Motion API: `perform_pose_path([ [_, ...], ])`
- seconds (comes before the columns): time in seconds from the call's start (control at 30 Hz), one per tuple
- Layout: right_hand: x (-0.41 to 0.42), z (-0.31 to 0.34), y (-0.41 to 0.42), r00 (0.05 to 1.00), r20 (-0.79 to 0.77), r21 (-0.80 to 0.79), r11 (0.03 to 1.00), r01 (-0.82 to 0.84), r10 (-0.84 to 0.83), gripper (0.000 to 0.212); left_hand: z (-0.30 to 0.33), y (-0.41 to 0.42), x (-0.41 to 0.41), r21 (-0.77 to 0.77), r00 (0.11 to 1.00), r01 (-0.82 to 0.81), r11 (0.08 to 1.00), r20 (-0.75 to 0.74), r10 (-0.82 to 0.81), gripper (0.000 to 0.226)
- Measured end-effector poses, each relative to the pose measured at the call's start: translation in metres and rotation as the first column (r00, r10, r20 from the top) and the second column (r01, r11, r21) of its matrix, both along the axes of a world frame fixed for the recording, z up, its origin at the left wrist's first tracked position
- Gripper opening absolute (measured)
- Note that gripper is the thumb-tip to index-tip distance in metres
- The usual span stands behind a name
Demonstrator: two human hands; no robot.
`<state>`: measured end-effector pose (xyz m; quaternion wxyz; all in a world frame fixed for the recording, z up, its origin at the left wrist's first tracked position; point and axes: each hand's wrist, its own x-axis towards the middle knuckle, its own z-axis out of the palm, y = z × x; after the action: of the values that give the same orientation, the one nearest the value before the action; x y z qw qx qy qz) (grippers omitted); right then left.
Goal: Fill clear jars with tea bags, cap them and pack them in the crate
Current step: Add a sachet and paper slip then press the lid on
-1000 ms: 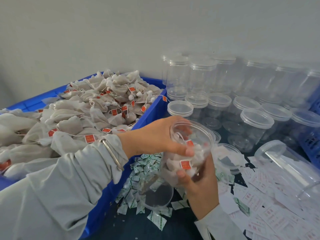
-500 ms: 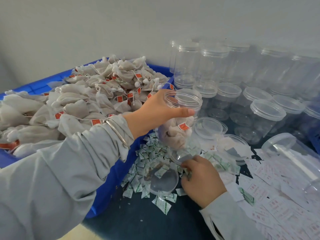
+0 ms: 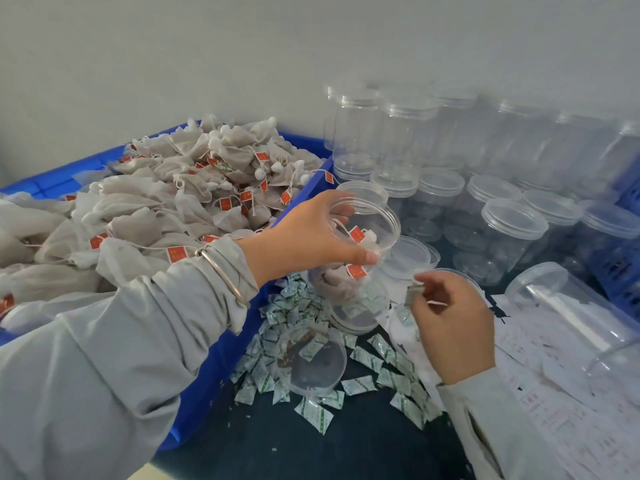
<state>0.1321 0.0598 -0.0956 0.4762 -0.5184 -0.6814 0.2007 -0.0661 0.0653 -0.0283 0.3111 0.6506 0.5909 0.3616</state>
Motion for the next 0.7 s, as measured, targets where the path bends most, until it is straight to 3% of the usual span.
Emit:
perform_pose_path([
  [0.1, 0.010, 0.028, -0.002, 0.980, -0.197, 0.099, 0.994, 0.054, -0.034, 0.027, -0.003, -0.002, 0.004, 0.038, 0.990, 0.069, 0.997, -0.127, -0.064, 0.089],
  [0.2, 0.008, 0.056, -0.007, 0.963, -0.268, 0.232, 0.972, 0.037, 0.027, 0.029, -0.001, -0.006, 0.008, 0.061, 0.979, 0.131, 0.990, -0.162, -0.120, 0.100],
  [0.4, -0.019, 0.075, -0.005, 0.957, -0.107, 0.295, 0.928, -0.229, 0.270, 0.027, 0.004, -0.011, 0.010, 0.087, 0.975, 0.150, 0.985, -0.181, -0.133, 0.099],
  [0.47, -0.023, 0.072, -0.002, 0.966, -0.048, 0.308, 0.924, -0.228, 0.255, 0.024, 0.004, -0.011, 0.010, 0.093, 0.981, 0.137, 0.986, -0.150, -0.122, 0.095],
  [0.57, -0.016, 0.064, 0.001, 0.973, -0.099, 0.332, 0.929, -0.166, 0.209, 0.028, 0.005, -0.011, 0.009, 0.083, 0.987, 0.116, 0.990, -0.118, -0.106, 0.092],
  [0.7, 0.006, 0.047, 0.006, 0.991, -0.079, 0.259, 0.962, -0.081, 0.104, 0.031, 0.008, -0.013, 0.011, 0.062, 0.997, 0.068, 0.996, -0.025, -0.066, 0.077],
])
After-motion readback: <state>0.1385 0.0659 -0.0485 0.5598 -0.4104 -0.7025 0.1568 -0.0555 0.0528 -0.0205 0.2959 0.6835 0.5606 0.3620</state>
